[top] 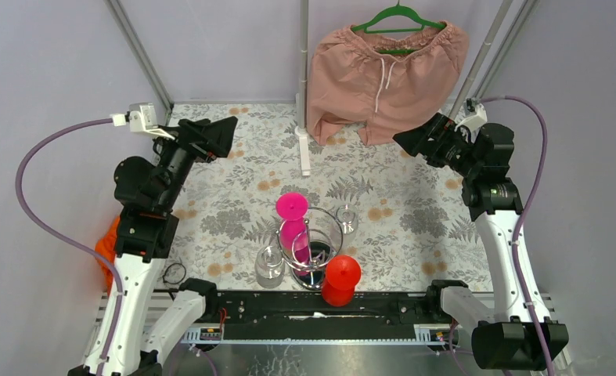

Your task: Take the wine glass off the wine glass rack

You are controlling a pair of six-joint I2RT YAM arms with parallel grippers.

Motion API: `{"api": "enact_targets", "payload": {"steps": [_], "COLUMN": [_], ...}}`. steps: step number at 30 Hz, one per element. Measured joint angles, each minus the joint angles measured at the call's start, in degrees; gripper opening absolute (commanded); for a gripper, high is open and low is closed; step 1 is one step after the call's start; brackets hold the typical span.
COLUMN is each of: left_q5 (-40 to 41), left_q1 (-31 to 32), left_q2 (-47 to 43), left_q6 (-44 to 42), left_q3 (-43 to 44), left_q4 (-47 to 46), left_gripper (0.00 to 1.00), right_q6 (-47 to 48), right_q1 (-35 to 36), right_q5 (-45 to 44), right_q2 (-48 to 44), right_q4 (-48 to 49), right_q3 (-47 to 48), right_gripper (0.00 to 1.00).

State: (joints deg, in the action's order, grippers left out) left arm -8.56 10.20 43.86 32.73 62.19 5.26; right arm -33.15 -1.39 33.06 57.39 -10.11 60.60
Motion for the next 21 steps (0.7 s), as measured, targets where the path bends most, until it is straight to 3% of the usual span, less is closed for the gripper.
{"api": "enact_targets", "payload": {"steps": [7, 13, 21], "left_q5": [-1.73, 3.63, 8.57], "left_q1": [0.00, 0.00, 0.00], "left_q2": [4.92, 5.57, 15.82], "left_q6": [0.04, 1.09, 1.22], "left_q3": [2.84, 5.05, 19.47], "left_q4": [4.00, 8.00, 16.74], "left_gripper": [0.99, 0.99, 0.99], "right_q6": [0.81, 1.84, 3.58], "right_q1": [0.00, 0.00, 0.00], "right_q5": [-2.60, -5.68, -6.40], "right_q2": [-1.75, -1.25, 4.59], "right_q4": [-2.23, -4.22, -7.56], "right_q3": [-0.37, 1.33, 10.80], "right_gripper": [1.00, 0.99, 1.00]}}
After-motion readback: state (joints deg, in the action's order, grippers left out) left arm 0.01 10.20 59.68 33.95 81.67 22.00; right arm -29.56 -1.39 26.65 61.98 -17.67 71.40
